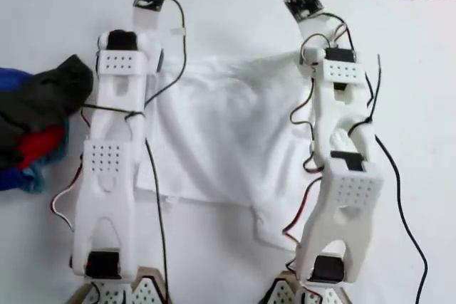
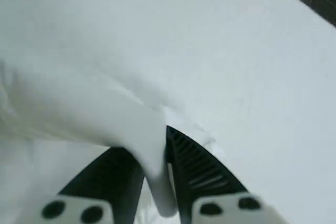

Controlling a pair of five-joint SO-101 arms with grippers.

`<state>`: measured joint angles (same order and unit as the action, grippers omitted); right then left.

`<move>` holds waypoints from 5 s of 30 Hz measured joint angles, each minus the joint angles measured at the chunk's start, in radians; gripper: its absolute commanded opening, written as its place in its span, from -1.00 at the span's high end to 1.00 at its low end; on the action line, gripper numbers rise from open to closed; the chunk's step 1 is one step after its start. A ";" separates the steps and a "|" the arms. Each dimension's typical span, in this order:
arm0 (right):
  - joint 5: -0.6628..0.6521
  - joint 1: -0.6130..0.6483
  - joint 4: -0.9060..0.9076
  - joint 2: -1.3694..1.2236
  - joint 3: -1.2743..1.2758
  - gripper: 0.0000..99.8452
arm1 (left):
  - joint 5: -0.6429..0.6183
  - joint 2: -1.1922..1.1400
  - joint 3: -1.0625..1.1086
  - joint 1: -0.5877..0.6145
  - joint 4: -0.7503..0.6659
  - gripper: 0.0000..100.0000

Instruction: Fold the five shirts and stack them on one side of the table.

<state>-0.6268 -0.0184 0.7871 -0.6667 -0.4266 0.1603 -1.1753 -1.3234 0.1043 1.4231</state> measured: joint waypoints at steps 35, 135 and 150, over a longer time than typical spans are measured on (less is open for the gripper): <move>-0.002 -0.058 0.219 0.140 -0.069 0.96 | -0.061 0.219 0.250 0.149 0.347 0.47; -0.106 -0.023 0.947 0.927 0.353 0.62 | 0.041 1.390 2.216 -0.074 -0.460 0.95; -0.235 0.126 0.486 1.525 1.626 0.62 | -0.055 1.390 2.127 -0.078 -0.460 0.95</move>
<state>-0.8615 0.1074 1.2735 0.8585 1.1999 0.1051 0.2148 0.8032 0.0261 0.9628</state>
